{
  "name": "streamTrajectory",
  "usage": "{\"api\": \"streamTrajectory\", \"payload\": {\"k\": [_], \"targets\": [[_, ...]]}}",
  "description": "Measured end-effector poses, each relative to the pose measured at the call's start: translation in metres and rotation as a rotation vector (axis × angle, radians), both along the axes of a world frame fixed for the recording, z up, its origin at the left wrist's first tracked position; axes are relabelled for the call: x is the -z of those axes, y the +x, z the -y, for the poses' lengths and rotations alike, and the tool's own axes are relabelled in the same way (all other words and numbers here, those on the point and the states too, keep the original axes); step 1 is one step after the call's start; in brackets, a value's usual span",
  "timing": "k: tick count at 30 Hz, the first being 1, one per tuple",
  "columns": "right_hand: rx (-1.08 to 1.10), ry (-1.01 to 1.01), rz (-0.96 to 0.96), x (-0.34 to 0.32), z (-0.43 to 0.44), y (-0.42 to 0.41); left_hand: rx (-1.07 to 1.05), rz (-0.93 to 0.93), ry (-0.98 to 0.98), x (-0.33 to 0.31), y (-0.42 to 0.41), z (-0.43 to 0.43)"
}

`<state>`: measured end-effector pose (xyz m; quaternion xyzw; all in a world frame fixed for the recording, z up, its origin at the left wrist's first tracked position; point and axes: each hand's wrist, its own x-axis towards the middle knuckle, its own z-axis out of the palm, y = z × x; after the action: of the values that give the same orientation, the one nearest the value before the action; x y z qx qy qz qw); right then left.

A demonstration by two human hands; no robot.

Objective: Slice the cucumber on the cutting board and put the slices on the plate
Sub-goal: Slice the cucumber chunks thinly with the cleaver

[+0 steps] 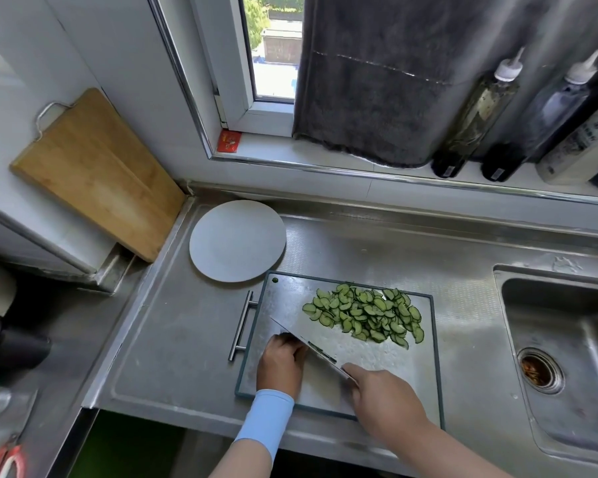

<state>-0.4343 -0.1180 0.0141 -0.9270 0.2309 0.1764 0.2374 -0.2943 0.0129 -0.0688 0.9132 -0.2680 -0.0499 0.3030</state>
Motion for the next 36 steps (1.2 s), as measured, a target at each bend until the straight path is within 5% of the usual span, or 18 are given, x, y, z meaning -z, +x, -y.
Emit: {"api": "streamTrajectory", "payload": {"k": [20,36], "targets": [[-0.005,0.08,-0.01,0.012,-0.001,0.041,0.02,0.056,-0.063,0.013,0.001,-0.003],[-0.009,-0.012,0.023,0.004,0.004,-0.007,-0.016,-0.016,0.031,-0.003,-0.001,-0.002]]}}
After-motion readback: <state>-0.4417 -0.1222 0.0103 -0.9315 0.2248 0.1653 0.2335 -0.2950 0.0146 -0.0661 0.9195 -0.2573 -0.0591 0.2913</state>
